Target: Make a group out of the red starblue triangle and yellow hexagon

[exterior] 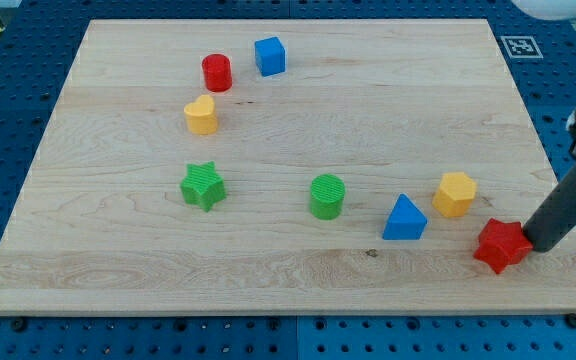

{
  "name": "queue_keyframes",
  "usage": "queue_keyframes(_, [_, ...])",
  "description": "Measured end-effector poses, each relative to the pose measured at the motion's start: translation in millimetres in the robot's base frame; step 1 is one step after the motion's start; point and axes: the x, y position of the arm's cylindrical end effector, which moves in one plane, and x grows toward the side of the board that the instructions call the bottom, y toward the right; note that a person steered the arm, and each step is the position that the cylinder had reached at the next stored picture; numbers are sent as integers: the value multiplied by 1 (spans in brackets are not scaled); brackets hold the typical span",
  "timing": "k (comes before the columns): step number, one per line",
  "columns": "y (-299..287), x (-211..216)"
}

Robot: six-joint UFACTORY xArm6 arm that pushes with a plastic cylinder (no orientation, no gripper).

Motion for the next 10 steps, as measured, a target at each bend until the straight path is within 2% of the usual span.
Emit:
queue_keyframes(1, [-1, -34])
queue_keyframes(2, [-45, -56])
queue_keyframes(3, [-114, -60])
queue_keyframes(6, [-222, -60])
queue_keyframes(8, [-223, -44])
queue_keyframes(10, [-170, -36])
